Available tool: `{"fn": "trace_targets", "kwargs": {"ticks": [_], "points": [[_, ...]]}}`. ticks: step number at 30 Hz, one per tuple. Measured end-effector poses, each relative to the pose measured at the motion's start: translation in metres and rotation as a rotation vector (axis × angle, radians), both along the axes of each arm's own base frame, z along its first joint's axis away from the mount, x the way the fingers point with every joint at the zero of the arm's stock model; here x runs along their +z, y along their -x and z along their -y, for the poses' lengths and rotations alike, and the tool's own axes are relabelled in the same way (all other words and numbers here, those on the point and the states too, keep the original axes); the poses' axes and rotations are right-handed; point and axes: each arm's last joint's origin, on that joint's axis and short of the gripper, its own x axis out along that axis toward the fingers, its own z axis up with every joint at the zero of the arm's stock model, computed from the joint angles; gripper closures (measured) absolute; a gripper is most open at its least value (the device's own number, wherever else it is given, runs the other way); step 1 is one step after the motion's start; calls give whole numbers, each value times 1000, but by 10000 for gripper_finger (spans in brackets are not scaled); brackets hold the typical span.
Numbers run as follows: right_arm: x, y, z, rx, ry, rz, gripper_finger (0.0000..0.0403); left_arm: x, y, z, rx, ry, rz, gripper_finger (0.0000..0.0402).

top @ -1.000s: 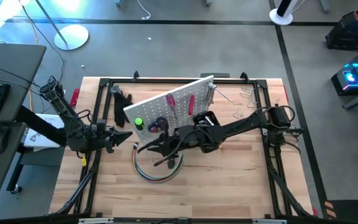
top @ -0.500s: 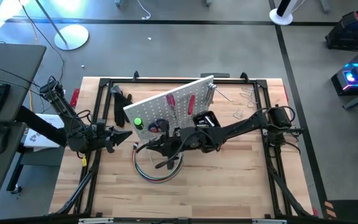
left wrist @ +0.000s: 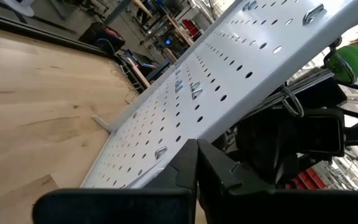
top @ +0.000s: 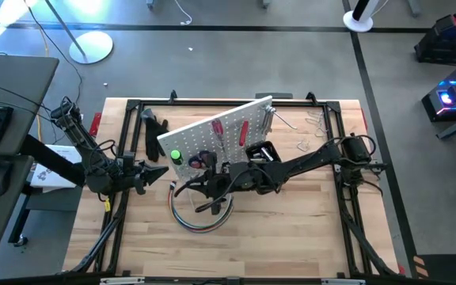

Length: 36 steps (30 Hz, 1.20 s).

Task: Hang tools onto peg board
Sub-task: Hang the plier on the peg board

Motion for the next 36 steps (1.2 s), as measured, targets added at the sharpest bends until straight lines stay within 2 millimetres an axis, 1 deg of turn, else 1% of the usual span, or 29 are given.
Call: {"fn": "trace_targets", "kwargs": {"ticks": [7,19,22,24,27,33,36], "points": [[1,0,0,-11,-44,14,359,0,0,0,0,0,0,401],[0,0,0,-10,-60,-2,359,0,0,0,-1,0,0,401],[-1,0,0,-17,-105,-16,355,0,0,0,-1,0,0,401],[-3,0,1,-27,-153,-38,345,0,0,0,-1,0,0,402],[-6,1,2,-40,-197,-68,318,0,0,0,-1,0,0,401],[-9,1,2,-45,-187,-96,253,0,0,0,-1,0,0,402],[-11,2,2,-48,-178,-124,234,0,0,0,-1,0,0,401]]}}
